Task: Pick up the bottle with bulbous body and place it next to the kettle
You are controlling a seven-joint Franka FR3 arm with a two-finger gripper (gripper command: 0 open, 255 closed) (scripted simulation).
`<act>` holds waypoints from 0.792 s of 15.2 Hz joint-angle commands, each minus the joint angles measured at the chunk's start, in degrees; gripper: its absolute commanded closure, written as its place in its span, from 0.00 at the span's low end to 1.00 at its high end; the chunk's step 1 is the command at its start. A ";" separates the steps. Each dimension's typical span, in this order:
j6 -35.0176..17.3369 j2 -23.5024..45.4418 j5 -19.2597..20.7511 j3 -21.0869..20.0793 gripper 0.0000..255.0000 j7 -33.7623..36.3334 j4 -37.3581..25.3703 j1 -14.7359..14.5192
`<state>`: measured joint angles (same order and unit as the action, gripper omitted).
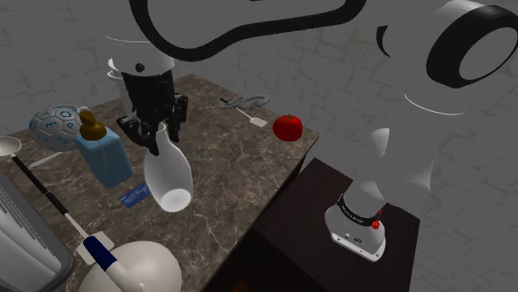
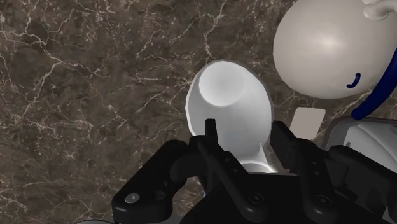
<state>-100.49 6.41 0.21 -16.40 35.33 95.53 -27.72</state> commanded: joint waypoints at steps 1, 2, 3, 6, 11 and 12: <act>-1.76 0.02 0.01 0.04 1.00 -0.08 1.69 0.05; -2.52 0.04 0.02 0.05 1.00 -0.08 2.42 0.05; -3.28 0.09 0.03 0.05 1.00 -0.09 3.14 0.06; -5.54 0.29 0.09 0.07 1.00 -0.09 5.20 0.06; -6.61 0.43 0.13 0.08 1.00 -0.08 6.14 0.06; -6.61 0.43 0.13 0.08 1.00 -0.08 6.14 0.06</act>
<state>-107.06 6.86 0.35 -16.32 35.26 101.66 -27.66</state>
